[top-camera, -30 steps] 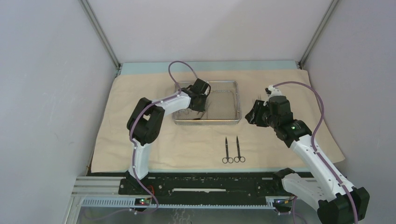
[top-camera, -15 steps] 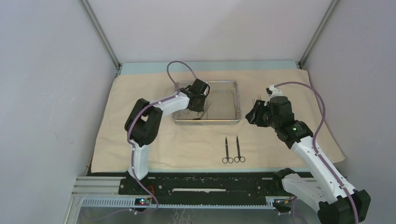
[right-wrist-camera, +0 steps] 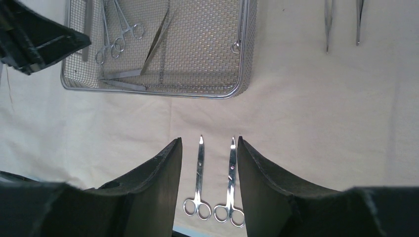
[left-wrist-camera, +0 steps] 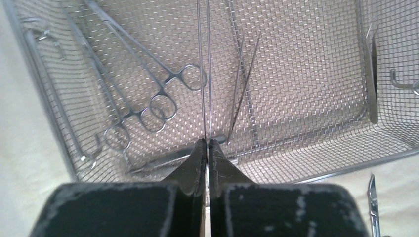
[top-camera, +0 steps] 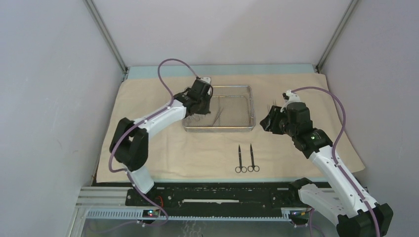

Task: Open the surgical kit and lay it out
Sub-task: Pick up the medical item from the container, then place the medical item in the surgical kit.

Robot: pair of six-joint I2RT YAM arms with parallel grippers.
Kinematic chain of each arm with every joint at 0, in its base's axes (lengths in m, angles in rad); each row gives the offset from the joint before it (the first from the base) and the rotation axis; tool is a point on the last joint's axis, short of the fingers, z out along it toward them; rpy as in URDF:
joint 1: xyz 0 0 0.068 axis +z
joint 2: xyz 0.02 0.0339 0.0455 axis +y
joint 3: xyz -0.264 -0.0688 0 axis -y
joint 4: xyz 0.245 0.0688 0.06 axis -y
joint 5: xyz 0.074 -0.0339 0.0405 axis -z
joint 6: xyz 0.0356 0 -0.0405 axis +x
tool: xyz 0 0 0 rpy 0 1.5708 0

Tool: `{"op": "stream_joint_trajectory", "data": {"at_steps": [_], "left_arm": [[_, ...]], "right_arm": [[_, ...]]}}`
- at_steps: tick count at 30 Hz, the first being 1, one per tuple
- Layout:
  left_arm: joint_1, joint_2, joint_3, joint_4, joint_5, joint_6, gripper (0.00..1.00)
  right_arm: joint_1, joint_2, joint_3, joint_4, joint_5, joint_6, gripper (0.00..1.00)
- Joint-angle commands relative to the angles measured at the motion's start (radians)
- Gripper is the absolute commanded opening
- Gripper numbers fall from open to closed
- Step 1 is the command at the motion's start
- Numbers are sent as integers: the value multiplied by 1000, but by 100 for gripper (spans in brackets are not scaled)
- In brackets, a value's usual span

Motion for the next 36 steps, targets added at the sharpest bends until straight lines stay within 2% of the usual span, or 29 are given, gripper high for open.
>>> {"op": "stream_joint_trajectory", "data": {"at_steps": [1,7,12,21,28,36], "left_arm": [[28,-170,-77,6,-78,-43,0],[166,-326,-188,-17,-98,-34,0],[285,-334,-224,-19,-100,18,0],[398,-169,-162,-12,-60,104,0],[442,-11,-112,-20,-25,179,0],[493,86,-64,-44,28,216,0]], "right_arm": [[-7,-22,34,12,3,-17,53],[-7,-35,34,14,-5,-16,53],[-8,-45,34,17,-13,-15,53],[-11,-51,34,20,-23,-15,53],[-17,-65,34,15,-17,-14,53],[-21,-51,33,18,-28,-14,54]]}}
